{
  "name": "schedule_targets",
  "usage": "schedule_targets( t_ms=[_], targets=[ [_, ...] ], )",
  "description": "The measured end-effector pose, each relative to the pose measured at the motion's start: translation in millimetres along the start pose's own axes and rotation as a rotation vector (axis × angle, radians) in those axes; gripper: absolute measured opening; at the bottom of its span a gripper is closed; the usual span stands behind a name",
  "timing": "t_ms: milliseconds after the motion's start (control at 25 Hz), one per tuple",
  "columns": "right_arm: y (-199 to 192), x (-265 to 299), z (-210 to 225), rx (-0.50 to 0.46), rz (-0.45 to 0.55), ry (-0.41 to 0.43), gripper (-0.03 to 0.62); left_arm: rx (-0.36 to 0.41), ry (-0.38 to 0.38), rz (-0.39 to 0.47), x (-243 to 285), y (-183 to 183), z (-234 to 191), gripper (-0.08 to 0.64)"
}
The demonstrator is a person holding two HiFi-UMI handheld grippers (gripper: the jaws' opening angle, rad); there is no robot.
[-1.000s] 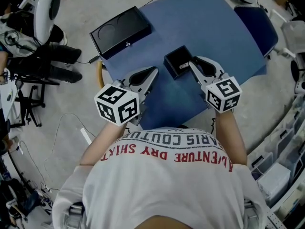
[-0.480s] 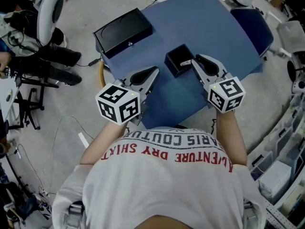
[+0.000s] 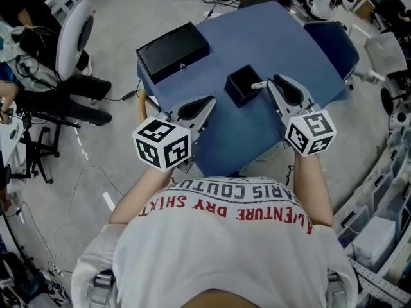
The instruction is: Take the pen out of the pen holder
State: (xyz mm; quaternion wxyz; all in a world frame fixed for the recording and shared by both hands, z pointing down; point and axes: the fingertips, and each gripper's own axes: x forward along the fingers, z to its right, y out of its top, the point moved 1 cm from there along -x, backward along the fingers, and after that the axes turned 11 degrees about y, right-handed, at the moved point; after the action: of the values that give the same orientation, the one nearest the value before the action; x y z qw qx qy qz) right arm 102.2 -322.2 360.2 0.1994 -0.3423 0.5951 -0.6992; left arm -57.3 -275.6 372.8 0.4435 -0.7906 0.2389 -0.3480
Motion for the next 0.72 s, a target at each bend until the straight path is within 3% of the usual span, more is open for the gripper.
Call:
schedule_targets(
  t_ms=[240, 480, 720],
  targets=[
    [38.0, -14.2, 39.8, -0.013, 0.022, -0.009, 0.091, 0.007, 0.0, 0.027, 27.1, 42.6, 12.6, 0.029],
    [21.1, -46.9, -62.1, -0.008, 0.059, -0.033, 0.091, 0.052, -0.05, 0.045, -54.1, 6.9, 17.7, 0.029],
    [26.6, -63.3, -84.8, -0.004, 0.068, -0.033, 0.091, 0.076, -0.103, 0.035, -57.8, 13.2, 30.4, 0.029]
  ],
)
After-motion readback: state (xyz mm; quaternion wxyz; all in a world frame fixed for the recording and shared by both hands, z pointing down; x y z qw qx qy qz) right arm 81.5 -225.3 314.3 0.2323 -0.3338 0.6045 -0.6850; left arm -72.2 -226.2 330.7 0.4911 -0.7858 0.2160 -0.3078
